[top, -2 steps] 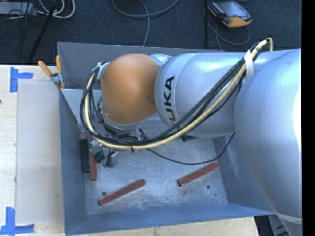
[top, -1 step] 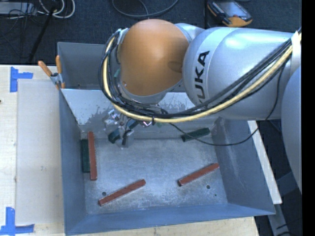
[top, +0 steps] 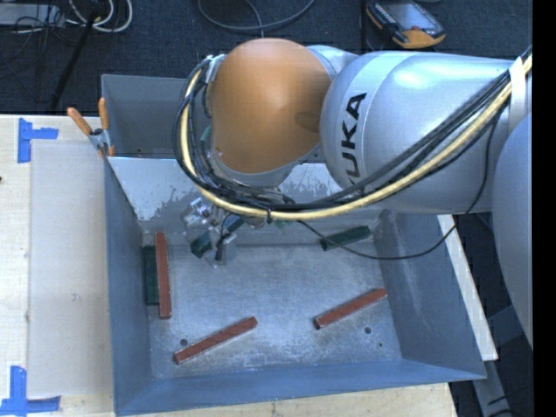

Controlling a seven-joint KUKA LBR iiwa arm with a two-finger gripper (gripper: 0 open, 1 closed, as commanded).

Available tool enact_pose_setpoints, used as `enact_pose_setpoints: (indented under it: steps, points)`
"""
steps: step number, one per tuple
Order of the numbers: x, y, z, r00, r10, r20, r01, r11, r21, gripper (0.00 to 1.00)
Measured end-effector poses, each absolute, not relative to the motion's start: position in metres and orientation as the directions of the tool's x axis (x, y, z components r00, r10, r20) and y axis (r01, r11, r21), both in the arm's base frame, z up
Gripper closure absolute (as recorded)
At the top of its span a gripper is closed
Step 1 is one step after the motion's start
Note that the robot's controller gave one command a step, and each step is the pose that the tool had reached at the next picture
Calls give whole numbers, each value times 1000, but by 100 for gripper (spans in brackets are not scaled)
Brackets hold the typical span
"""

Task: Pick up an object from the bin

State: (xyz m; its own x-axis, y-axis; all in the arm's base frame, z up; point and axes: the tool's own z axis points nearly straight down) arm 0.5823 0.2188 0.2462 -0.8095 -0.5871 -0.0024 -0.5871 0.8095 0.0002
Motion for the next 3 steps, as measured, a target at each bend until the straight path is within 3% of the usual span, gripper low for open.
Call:
enact_pose_setpoints:
  steps: [3]
  points:
    - [582, 219, 246, -810, -586, -2, -586, 810, 1, 100]
